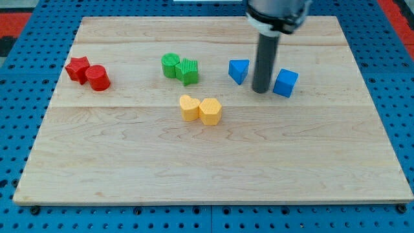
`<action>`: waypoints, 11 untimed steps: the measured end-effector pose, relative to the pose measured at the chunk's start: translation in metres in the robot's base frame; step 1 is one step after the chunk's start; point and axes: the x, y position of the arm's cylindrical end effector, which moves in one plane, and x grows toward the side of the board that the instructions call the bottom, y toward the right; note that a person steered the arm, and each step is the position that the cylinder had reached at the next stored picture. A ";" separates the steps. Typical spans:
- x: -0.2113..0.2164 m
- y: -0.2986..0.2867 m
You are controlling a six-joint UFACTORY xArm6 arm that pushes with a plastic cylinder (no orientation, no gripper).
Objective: Slide the cube towards the bottom right
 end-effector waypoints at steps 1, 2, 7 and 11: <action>-0.024 0.002; -0.055 0.012; 0.108 0.079; 0.099 -0.085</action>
